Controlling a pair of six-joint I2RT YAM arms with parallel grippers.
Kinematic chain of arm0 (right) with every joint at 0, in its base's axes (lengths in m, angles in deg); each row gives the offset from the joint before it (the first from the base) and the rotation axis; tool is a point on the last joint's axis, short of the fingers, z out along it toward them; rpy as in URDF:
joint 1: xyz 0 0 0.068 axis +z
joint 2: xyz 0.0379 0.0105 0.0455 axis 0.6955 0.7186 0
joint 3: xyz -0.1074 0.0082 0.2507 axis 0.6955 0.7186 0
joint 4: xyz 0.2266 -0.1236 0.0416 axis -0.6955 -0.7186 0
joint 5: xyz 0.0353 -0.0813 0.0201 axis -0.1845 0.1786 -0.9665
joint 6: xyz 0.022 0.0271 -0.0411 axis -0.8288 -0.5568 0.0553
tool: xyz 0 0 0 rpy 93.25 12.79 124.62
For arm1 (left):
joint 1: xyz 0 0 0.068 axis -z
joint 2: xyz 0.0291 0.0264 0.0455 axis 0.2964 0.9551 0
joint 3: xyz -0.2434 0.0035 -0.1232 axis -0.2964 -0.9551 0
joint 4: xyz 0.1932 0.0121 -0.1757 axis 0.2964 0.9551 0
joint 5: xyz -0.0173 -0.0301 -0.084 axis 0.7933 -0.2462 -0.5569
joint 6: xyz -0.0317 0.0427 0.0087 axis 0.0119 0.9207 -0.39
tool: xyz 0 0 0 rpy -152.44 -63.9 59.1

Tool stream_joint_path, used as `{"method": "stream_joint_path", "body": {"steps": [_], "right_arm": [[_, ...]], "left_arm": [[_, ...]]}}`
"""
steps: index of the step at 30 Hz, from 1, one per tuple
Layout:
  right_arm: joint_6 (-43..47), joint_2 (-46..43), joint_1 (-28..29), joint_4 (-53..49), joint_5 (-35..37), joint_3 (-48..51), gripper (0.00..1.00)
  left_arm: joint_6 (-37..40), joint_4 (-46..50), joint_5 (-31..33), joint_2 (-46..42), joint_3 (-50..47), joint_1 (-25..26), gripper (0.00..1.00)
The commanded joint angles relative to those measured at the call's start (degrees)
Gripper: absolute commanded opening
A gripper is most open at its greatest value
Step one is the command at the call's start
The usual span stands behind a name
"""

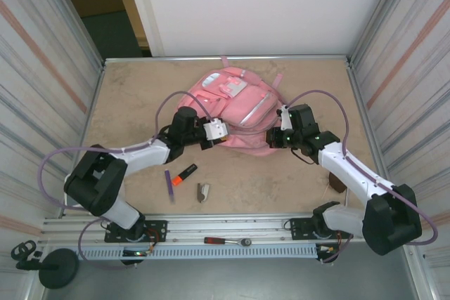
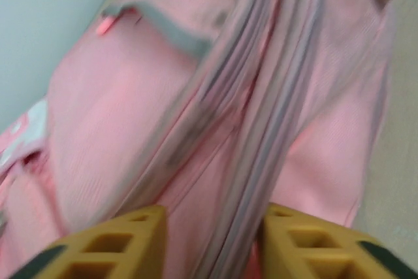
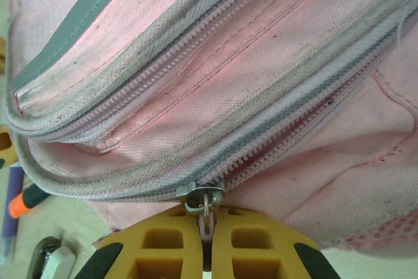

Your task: Pack books, pencil case, and school supplies into a backpack

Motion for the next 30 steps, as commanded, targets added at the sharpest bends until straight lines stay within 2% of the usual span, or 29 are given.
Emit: {"method": "stream_joint_path", "body": {"steps": [1, 7, 10, 14, 16, 19, 23, 26, 30], "right_arm": [[0.3, -1.1, 1.9, 2.6, 0.2, -0.9, 0.0], [0.0, -2.2, 4.7, 4.5, -2.9, -1.5, 0.0], [-0.2, -2.9, 6.2, 5.5, -3.9, -1.6, 0.0], [-0.5, -3.7, 7.6, 6.7, -5.5, -1.4, 0.0], [-0.5, -4.2, 8.3, 7.1, -6.3, -1.1, 0.0], [0.2, -5.0, 8.5, 6.7, -6.5, -0.3, 0.0], [2.7, -5.7, 8.0, 3.0, -2.5, 0.0, 0.0], [3.4, -5.1, 5.8, -0.7, 3.3, -0.5, 0.0], [1.6, -1.4, 1.4, -6.4, 13.1, -2.5, 0.0]], "left_arm": [[-2.9, 5.4, 3.6, -5.2, -0.5, 1.5, 0.53], [-0.6, 6.6, 10.1, -7.5, 1.1, 9.7, 0.59], [2.1, 7.5, 13.2, -5.2, 4.1, 13.1, 0.59], [3.8, 7.0, 14.1, -0.9, 7.3, 15.0, 0.55], [4.6, 5.7, 16.6, 1.3, 8.3, 15.2, 0.47], [5.6, 2.3, 21.3, 2.9, 7.9, 15.2, 0.25], [6.7, -2.7, 21.9, 2.3, 4.8, 13.9, 0.07], [5.5, -3.8, 18.1, 0.1, 2.4, 11.8, 0.0], [2.3, -5.4, 11.2, -3.5, -1.1, 7.8, 0.0]]}}
